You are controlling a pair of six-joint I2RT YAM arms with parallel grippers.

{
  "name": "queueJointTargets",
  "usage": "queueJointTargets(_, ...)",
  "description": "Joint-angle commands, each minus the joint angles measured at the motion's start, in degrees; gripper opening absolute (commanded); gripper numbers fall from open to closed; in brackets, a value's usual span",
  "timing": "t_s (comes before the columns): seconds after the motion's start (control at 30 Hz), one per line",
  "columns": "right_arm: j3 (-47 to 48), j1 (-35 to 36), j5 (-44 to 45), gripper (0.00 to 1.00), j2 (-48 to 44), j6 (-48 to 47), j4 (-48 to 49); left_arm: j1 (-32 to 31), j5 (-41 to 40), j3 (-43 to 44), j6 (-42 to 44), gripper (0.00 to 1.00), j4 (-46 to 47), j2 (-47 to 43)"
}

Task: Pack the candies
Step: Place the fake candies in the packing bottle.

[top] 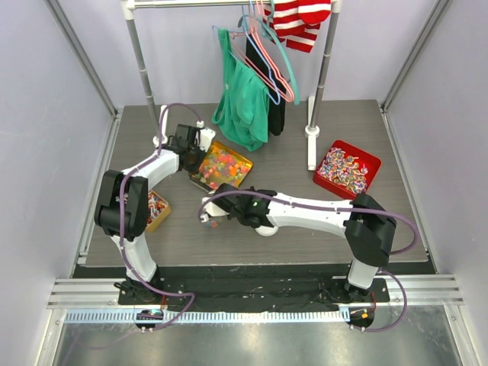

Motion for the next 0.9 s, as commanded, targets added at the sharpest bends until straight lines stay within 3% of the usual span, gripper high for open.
queueJointTargets(0.0,-1.94,2.72,8.8,0.01,1.74,-6.35,4.75,0.5,1.01,1.82,-1.28,0.0,4.83,-0.66)
queueJointTargets(0.4,-6.78,6.77,20.31,0.01,4.03,-19.44,15.47,0.5,0.74,2.52,-1.28,0.0,4.22,0.57)
queueJointTargets(0.87,-6.79,8.0,25.24,0.01,4.73,-27.27,22.06,0.5,1.01,2.52,-1.45,0.0,4.22,1.09)
